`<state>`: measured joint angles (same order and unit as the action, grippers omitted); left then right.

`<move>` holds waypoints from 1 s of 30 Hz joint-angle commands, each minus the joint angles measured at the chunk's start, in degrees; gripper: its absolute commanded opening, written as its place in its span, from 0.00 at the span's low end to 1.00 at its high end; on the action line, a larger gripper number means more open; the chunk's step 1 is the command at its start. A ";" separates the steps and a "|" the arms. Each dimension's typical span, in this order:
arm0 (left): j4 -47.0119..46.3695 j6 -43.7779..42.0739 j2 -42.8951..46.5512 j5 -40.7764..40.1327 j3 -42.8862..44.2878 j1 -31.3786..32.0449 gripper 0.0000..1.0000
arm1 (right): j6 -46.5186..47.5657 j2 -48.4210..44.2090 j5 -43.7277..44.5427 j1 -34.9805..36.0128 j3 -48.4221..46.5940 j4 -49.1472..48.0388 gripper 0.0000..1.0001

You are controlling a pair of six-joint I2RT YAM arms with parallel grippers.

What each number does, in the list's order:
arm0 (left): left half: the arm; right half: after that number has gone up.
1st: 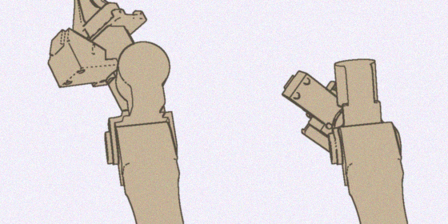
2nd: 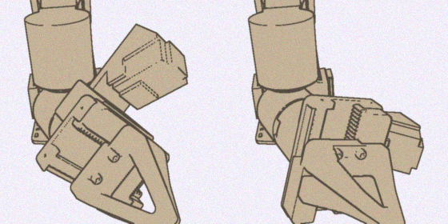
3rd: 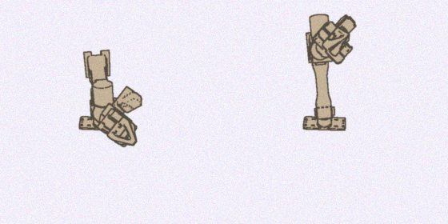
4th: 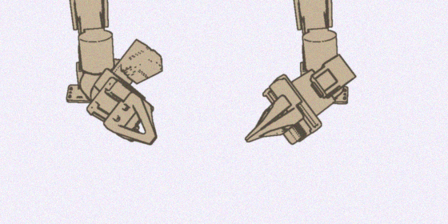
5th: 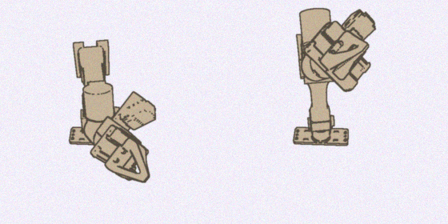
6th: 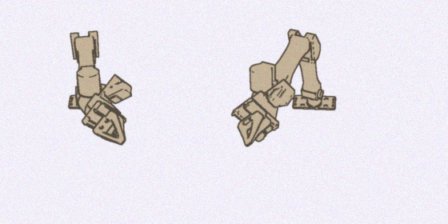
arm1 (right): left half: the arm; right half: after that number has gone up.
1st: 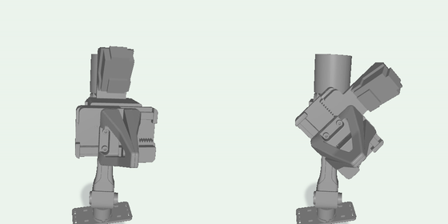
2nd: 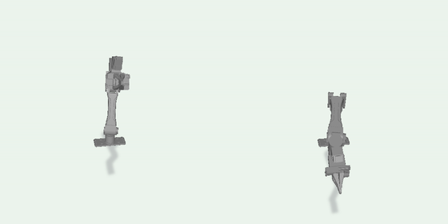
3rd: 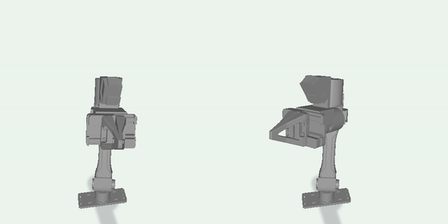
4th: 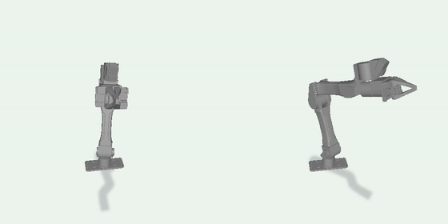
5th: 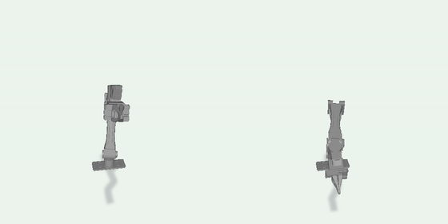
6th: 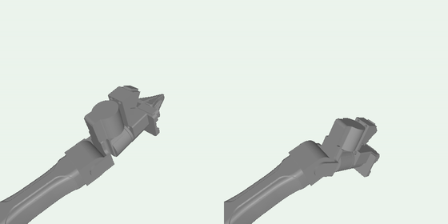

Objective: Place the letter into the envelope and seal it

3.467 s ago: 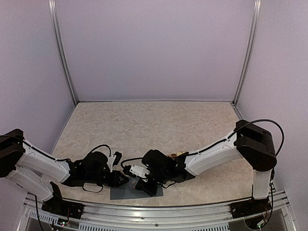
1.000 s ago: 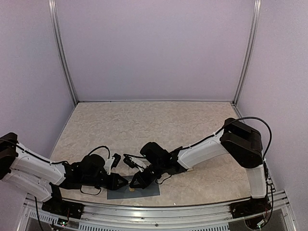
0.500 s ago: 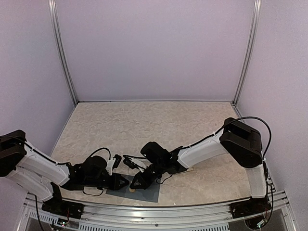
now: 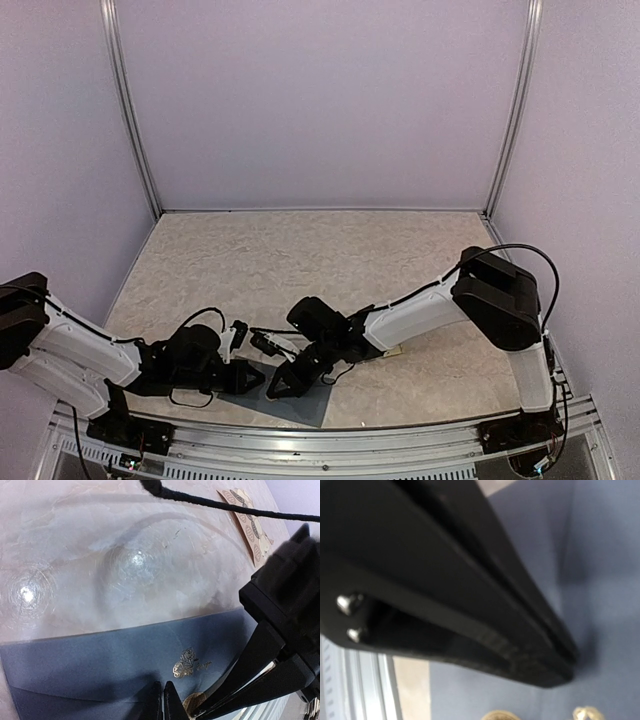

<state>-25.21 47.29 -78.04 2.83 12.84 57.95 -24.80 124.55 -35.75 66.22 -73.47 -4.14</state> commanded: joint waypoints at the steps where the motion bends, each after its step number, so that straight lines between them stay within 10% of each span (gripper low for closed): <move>1: 4.90 0.26 -0.36 -2.36 -1.33 0.14 0.03 | 1.00 2.80 -0.57 1.28 -0.58 5.25 0.00; 18: 5.21 0.51 1.45 -2.68 -1.23 0.14 0.05 | 2.95 0.91 -1.48 2.34 -0.90 6.45 0.10; 30: 18.88 -5.18 27.64 -17.34 4.18 -4.52 0.68 | 1.13 -22.11 8.85 -2.73 13.18 -1.07 0.70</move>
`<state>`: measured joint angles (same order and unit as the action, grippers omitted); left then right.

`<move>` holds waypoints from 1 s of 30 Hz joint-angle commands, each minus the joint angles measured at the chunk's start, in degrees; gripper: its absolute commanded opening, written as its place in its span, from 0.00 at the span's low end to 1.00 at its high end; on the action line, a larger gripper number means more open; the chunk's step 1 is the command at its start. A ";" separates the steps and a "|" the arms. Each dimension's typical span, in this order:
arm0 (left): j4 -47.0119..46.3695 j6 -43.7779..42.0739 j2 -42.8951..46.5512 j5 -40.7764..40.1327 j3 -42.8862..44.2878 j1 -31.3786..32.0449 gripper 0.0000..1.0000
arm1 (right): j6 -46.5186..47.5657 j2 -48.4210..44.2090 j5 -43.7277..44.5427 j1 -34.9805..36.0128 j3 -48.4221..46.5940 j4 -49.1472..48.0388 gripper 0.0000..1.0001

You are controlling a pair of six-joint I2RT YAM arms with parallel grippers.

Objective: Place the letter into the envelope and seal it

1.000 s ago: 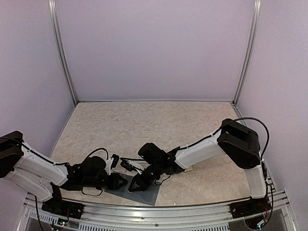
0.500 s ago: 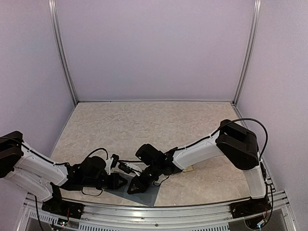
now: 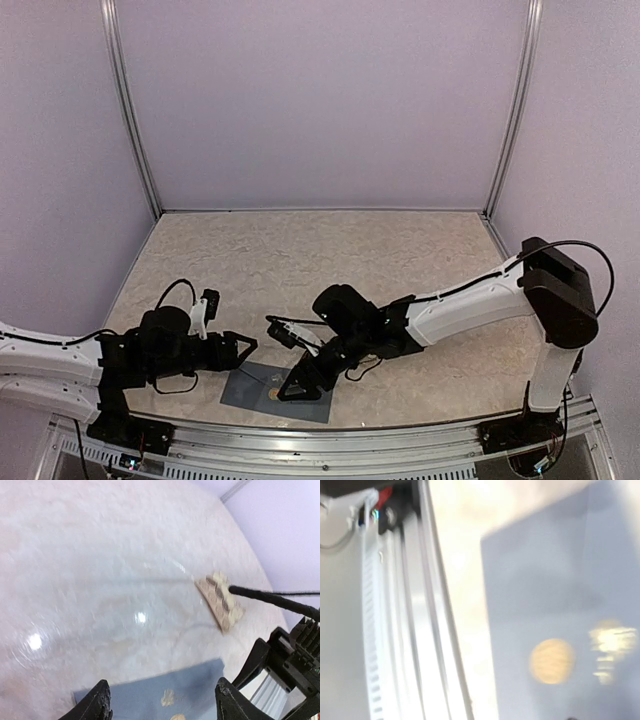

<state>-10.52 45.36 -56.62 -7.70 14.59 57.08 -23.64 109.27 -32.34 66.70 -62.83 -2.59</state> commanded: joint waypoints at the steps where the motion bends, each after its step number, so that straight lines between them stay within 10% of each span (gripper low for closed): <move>1: 3.17 -4.11 6.97 -5.66 2.50 -5.95 0.71 | 0.39 -8.40 7.09 -4.08 2.88 -2.14 0.75; 10: -7.30 -16.59 -6.99 11.18 11.52 -30.81 0.87 | 1.53 -12.60 16.62 -20.70 6.31 -4.95 0.84; 20: -16.41 -24.04 -10.01 9.11 10.35 -59.33 0.93 | 8.73 -22.02 14.56 -51.91 17.21 -9.19 0.84; 30: -33.78 -34.62 2.45 -3.85 -6.30 -62.96 0.99 | 16.85 -47.48 28.56 -69.93 44.14 -32.76 0.99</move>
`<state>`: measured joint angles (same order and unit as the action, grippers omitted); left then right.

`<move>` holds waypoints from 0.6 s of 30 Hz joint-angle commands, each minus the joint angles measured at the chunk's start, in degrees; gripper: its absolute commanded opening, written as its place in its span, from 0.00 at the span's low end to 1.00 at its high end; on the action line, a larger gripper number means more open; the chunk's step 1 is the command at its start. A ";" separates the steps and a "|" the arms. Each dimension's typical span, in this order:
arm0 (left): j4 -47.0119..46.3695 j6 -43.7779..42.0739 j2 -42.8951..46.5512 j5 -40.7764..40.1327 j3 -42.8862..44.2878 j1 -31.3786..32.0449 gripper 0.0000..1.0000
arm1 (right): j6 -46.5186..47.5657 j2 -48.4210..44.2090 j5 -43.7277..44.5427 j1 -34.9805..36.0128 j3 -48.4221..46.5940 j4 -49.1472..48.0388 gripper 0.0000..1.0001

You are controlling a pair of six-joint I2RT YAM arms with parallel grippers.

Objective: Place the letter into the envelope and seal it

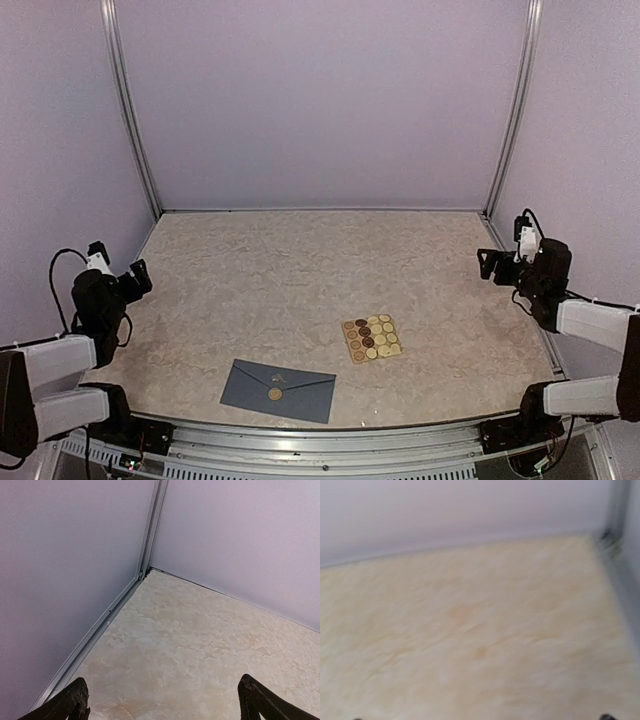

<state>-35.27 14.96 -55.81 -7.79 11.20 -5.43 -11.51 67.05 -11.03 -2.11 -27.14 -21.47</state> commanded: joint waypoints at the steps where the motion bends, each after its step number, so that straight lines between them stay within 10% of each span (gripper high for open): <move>1: -10.21 -4.24 1.17 -3.58 -3.43 -0.43 0.99 | 5.09 -6.17 9.54 -1.27 10.99 -17.43 1.00; 18: -10.31 -4.32 -5.93 1.08 -0.83 -0.46 0.99 | 4.83 1.36 7.41 -2.02 10.98 -22.41 1.00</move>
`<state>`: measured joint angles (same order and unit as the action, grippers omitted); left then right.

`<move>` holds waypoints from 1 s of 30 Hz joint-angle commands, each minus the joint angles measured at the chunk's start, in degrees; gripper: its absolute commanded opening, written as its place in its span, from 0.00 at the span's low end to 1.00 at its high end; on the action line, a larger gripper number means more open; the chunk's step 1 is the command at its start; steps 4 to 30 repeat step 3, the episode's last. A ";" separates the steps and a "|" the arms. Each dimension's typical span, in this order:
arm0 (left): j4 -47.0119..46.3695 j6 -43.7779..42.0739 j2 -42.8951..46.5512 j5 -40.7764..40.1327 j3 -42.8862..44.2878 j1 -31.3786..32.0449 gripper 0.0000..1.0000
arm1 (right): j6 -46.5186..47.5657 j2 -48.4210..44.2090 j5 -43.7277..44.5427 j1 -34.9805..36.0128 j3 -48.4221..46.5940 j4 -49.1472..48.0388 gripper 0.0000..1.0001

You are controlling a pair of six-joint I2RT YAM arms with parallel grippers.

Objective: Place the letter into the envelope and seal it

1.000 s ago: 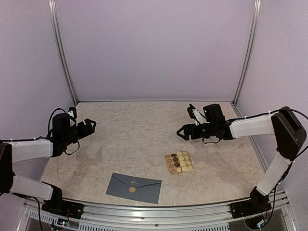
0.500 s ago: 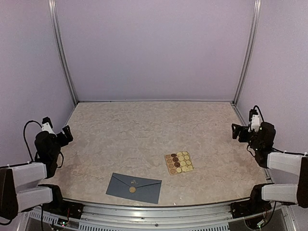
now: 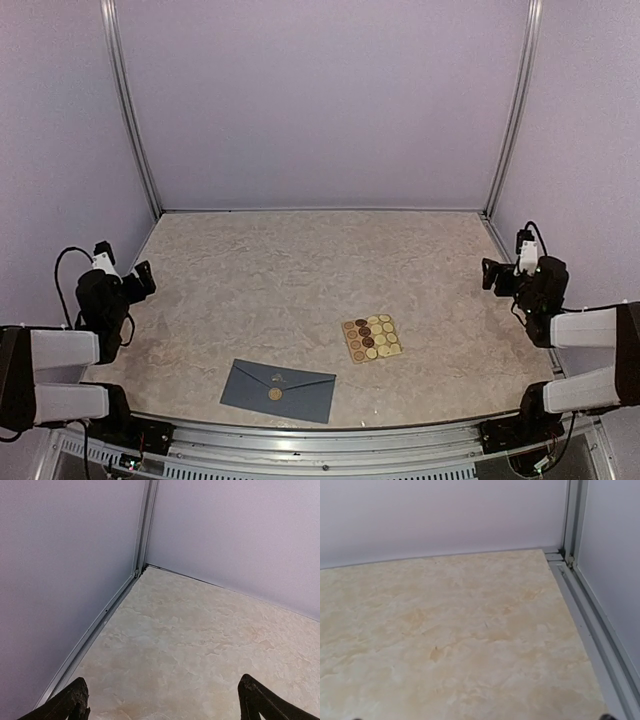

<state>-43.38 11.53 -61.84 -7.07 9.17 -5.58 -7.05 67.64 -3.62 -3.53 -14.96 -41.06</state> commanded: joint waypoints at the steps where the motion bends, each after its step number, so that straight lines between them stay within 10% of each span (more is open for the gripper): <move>1: -2.36 -0.78 -0.21 0.46 1.28 -0.33 0.99 | 0.30 0.94 0.16 -0.60 -1.21 -2.85 0.99; 30: -2.79 -0.38 -0.54 0.86 1.48 -0.31 0.99 | -0.05 1.47 0.63 -0.60 -1.42 -3.24 0.99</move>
